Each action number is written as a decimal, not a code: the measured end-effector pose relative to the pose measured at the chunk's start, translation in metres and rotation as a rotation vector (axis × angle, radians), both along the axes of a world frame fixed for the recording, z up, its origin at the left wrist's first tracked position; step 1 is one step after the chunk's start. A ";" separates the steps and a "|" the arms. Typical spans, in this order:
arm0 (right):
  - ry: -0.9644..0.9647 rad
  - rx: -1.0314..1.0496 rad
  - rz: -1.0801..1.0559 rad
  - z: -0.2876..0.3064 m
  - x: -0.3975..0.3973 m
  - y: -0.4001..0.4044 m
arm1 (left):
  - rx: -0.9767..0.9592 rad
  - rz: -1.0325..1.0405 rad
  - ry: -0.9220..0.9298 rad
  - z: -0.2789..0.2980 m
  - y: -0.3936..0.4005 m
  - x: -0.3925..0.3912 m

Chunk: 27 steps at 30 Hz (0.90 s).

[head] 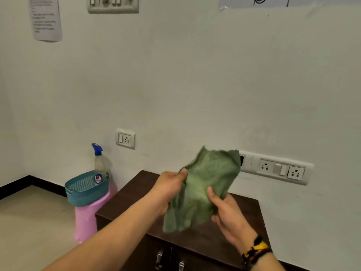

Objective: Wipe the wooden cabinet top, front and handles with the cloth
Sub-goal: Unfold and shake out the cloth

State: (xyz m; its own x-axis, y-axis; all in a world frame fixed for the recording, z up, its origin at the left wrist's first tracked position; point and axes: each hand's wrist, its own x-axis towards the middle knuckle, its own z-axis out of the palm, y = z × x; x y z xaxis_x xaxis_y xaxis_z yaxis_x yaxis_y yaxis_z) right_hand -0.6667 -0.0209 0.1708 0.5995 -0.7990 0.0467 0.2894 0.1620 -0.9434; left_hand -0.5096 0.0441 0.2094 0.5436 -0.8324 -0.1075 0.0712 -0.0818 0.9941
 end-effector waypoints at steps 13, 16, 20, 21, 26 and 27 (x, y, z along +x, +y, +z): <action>0.263 -0.096 0.098 0.061 -0.013 -0.047 | -0.206 -0.079 0.002 0.015 -0.009 0.014; 0.065 -0.510 -0.101 0.117 -0.010 -0.047 | -0.571 -0.081 -0.222 0.059 -0.005 0.025; 0.026 -0.687 -0.126 0.136 -0.006 -0.051 | -0.592 -0.071 -0.280 0.087 -0.012 0.035; 0.041 -0.646 -0.161 0.131 -0.004 -0.054 | -0.571 -0.080 -0.243 0.086 -0.014 0.034; -0.052 -0.594 -0.176 0.128 0.007 -0.053 | -0.543 -0.075 -0.424 0.086 -0.008 0.046; -0.072 -0.579 -0.168 0.129 0.011 -0.052 | -0.524 -0.086 -0.453 0.089 -0.006 0.048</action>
State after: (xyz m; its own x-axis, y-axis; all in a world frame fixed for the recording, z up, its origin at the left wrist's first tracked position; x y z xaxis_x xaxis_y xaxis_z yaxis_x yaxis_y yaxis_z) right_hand -0.6561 -0.0728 0.3001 0.4463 -0.7150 0.5381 0.3327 -0.4256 -0.8415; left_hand -0.4612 0.0383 0.2985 0.3695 -0.7546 0.5422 -0.3451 0.4303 0.8341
